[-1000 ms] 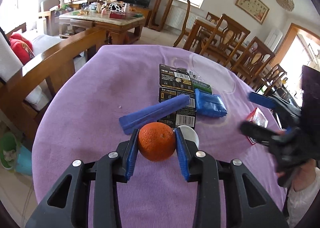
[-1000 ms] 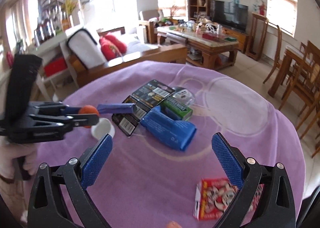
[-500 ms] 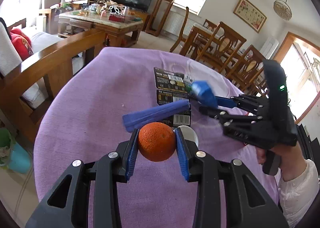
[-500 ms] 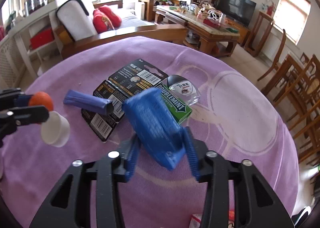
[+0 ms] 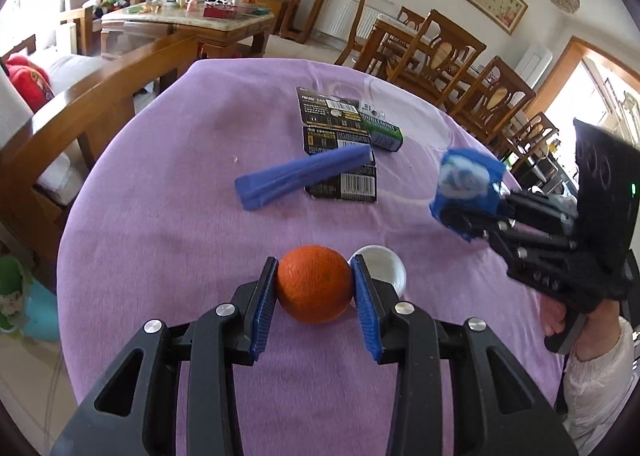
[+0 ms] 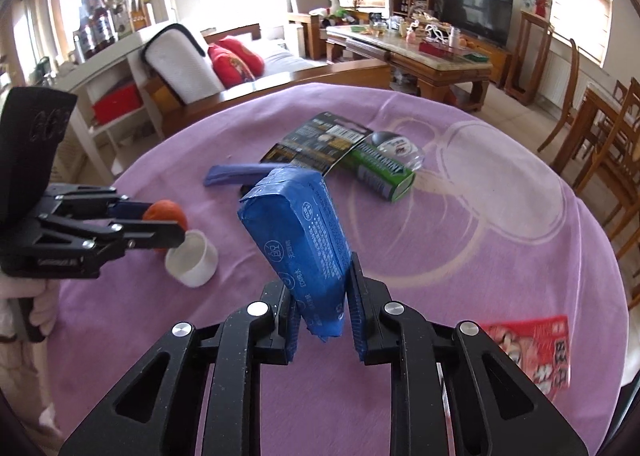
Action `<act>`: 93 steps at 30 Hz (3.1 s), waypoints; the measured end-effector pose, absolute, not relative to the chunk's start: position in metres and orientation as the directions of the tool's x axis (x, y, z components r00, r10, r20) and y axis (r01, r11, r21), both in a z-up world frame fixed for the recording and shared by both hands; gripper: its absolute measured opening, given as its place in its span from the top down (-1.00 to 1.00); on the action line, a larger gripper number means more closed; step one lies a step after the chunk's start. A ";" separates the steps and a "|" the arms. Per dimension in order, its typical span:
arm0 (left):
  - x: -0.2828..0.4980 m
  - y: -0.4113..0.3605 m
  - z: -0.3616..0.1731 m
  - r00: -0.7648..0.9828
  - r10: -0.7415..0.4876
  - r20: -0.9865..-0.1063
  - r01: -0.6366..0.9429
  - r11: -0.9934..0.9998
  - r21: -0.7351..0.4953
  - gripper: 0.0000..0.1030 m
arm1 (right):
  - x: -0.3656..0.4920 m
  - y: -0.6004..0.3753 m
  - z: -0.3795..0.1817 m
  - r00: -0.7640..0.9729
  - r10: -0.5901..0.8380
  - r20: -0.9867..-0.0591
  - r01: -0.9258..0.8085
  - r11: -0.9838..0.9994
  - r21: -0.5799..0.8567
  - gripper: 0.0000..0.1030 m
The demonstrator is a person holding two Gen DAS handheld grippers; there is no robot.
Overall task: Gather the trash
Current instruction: 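Lift the orange with the left tool while the right tool grasps the blue packet, then carry the orange and blue packet to the bin and open both tools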
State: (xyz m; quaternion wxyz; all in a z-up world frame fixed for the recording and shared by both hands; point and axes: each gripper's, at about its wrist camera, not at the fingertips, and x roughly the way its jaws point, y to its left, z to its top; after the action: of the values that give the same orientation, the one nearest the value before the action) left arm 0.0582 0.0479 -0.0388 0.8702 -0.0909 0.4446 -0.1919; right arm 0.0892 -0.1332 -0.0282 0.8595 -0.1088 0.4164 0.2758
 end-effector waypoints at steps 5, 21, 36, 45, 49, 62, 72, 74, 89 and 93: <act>0.053 0.057 -0.039 0.545 -0.440 -0.714 0.214 0.896 -0.389 0.26 | 0.067 -0.139 -0.030 0.493 0.396 -0.775 -0.570 0.820 0.057 0.59; 0.036 0.069 -0.034 0.603 -0.469 -0.645 0.175 0.867 -0.467 0.28 | 0.038 -0.157 -0.021 0.506 0.427 -0.749 -0.542 0.833 0.110 0.59; 0.004 -0.046 0.026 0.661 -0.528 -0.533 0.414 0.849 -0.327 0.29 | 0.007 -0.235 0.036 0.665 0.475 -0.576 -0.443 0.872 0.206 0.59; -0.019 -0.191 0.044 0.596 -0.627 -0.502 0.621 0.756 -0.207 0.29 | -0.033 -0.361 0.057 0.788 0.362 -0.497 -0.259 0.929 0.266 0.59; -0.028 -0.252 0.044 0.545 -0.675 -0.497 0.702 0.692 -0.169 0.29 | -0.056 -0.424 0.055 0.831 0.280 -0.481 -0.147 0.944 0.296 0.59; -0.031 -0.378 0.026 0.418 -0.736 -0.532 0.824 0.554 -0.120 0.29 | -0.119 -0.576 0.004 0.866 0.106 -0.489 0.105 0.917 0.384 0.59; -0.016 -0.412 0.002 0.389 -0.703 -0.595 0.823 0.556 -0.118 0.29 | -0.122 -0.618 -0.034 0.850 0.098 -0.518 0.152 0.896 0.418 0.59; -0.016 -0.415 -0.003 0.388 -0.695 -0.605 0.822 0.558 -0.114 0.29 | -0.119 -0.616 -0.037 0.847 0.099 -0.522 0.154 0.894 0.420 0.59; -0.022 -0.425 -0.006 0.437 -0.646 -0.625 0.803 0.594 -0.052 -0.09 | -0.105 -0.611 -0.043 0.825 0.085 -0.558 0.183 0.895 0.407 0.22; -0.029 -0.417 0.005 0.497 -0.649 -0.576 0.786 0.618 -0.017 -0.61 | -0.107 -0.608 -0.042 0.831 0.069 -0.553 0.191 0.897 0.398 -0.14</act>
State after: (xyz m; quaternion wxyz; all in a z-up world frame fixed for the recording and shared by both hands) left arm -0.0291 -0.4166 0.0048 0.8562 0.1249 0.2754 -0.4190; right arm -0.1074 -0.6077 -0.0421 0.9301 0.2242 0.2891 -0.0328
